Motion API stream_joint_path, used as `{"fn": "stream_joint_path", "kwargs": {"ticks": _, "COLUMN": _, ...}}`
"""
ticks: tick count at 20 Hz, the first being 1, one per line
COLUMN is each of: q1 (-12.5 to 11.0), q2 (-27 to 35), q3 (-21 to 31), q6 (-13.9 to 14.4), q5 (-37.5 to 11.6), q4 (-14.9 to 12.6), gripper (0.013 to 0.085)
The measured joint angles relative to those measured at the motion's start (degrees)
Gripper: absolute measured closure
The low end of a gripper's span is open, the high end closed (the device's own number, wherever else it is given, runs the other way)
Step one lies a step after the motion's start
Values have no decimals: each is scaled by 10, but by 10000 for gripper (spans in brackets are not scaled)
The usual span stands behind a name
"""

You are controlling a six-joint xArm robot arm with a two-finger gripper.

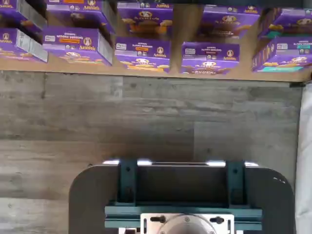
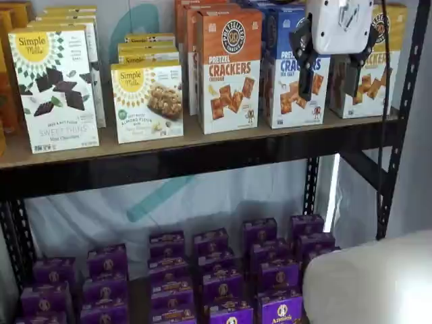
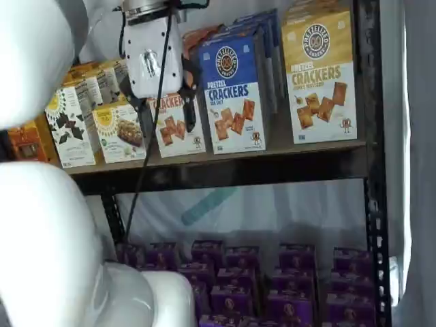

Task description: Retrieve the yellow and white box located on the top shelf, the sixth one from the left

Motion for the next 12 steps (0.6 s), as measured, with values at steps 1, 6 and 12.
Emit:
{"fn": "stream_joint_path", "kwargs": {"ticks": 1, "q1": -3, "q2": 3, "q3": -3, "q6": -1, "q5": 6, "q4": 3, "gripper": 130}}
{"fn": "stream_joint_path", "kwargs": {"ticks": 6, "q1": -19, "q2": 24, "q3": -20, "q6": -7, "q5": 41, "q4": 24, "gripper": 130}}
{"fn": "stream_joint_path", "kwargs": {"ticks": 12, "q1": -8, "q2": 21, "q3": -16, "q6": -2, "q5": 34, "q4": 12, "gripper": 130}}
